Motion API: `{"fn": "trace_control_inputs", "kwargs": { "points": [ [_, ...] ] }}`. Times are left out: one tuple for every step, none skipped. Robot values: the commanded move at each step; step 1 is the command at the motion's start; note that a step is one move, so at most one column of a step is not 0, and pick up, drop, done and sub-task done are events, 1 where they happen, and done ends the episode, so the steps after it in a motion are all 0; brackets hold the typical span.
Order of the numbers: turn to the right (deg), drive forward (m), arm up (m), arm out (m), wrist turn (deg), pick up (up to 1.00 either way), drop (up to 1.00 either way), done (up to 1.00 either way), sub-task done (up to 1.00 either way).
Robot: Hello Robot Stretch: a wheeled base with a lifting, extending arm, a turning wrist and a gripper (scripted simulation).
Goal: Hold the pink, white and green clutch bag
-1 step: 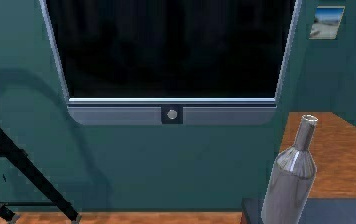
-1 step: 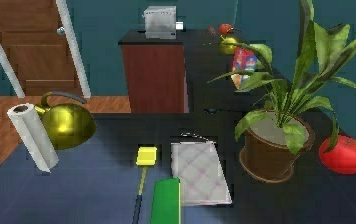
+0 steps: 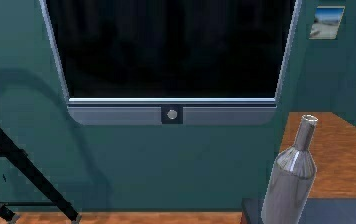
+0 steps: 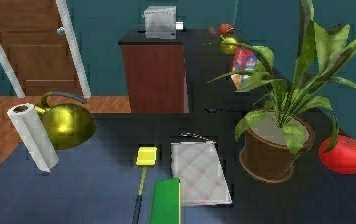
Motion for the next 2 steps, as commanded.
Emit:
{"fn": "trace_control_inputs", "kwargs": {
  "points": [
    [0.0, 0.00, 0.38, 0.00, 0.0, 0.00, 0.00, 0.00, 0.00],
    [0.0, 0.00, 0.00, 0.02, 0.0, 0.00, 0.00, 0.00, 0.00]
  ]
}}
